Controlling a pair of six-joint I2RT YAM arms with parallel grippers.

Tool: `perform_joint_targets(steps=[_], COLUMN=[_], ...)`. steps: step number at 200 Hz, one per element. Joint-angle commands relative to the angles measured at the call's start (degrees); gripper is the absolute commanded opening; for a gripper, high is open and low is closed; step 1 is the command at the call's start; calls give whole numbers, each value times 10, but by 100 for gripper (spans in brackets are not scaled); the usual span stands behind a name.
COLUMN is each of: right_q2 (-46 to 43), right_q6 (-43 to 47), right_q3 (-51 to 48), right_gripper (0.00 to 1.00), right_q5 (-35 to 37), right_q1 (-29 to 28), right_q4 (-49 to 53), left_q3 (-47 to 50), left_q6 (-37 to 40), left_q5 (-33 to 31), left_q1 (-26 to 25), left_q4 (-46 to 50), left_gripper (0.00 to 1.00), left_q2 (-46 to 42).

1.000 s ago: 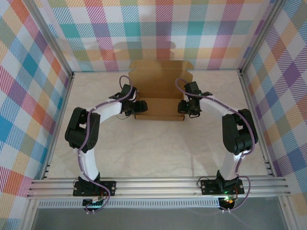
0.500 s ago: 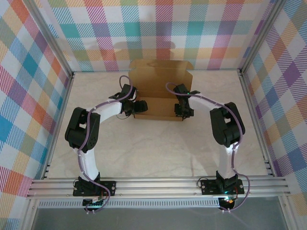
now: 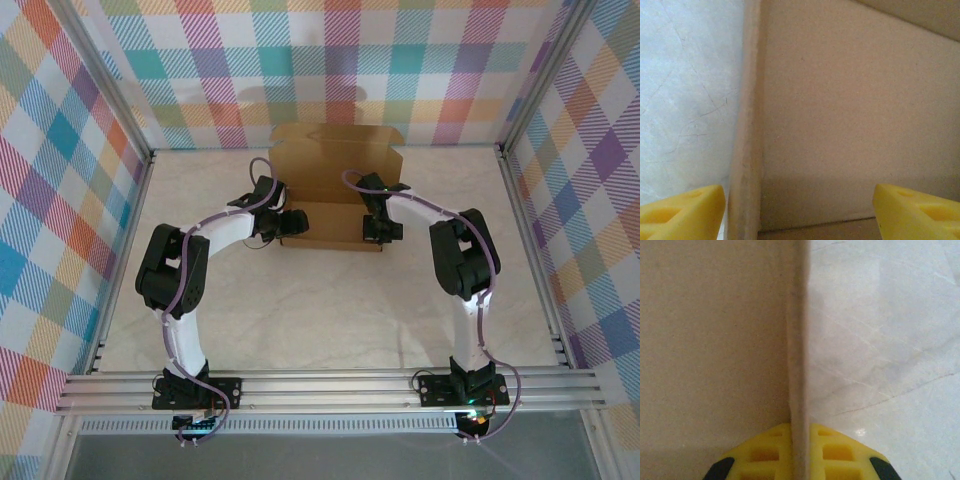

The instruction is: Fold the paper box

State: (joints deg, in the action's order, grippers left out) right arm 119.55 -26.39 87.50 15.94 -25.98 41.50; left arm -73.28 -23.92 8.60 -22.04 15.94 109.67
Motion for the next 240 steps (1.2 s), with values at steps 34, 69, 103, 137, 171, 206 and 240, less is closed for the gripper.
perform_joint_targets(steps=[34, 69, 103, 137, 171, 206, 240], right_q2=[-43, -94, -132, -177, -237, -244, -231], right_q6=[9, 3, 5, 48, 114, 121, 115], right_q3=[-51, -116, -166, -201, -227, -208, -196], right_gripper=[0, 0, 0, 18, 55, 70, 72], right_q5=[11, 13, 7, 1, -14, -27, -28], right_q1=[-9, -9, -12, -12, -11, -1, -1], right_q4=[10, -5, -29, -77, -124, -124, -129], left_q3=[23, 103, 93, 63, 27, -13, -8], left_q6=[6, 7, 43, 78, 128, 110, 51], left_q5=[-1, -57, -99, -91, -40, -6, -111], left_q1=[-16, -17, -15, 12, 54, 65, 8], left_q4=[13, -14, 43, 39, 27, 58, 106], left_gripper=[78, 88, 94, 96, 98, 93, 85], left_q2=[-58, -179, -236, -237, -220, -176, -157])
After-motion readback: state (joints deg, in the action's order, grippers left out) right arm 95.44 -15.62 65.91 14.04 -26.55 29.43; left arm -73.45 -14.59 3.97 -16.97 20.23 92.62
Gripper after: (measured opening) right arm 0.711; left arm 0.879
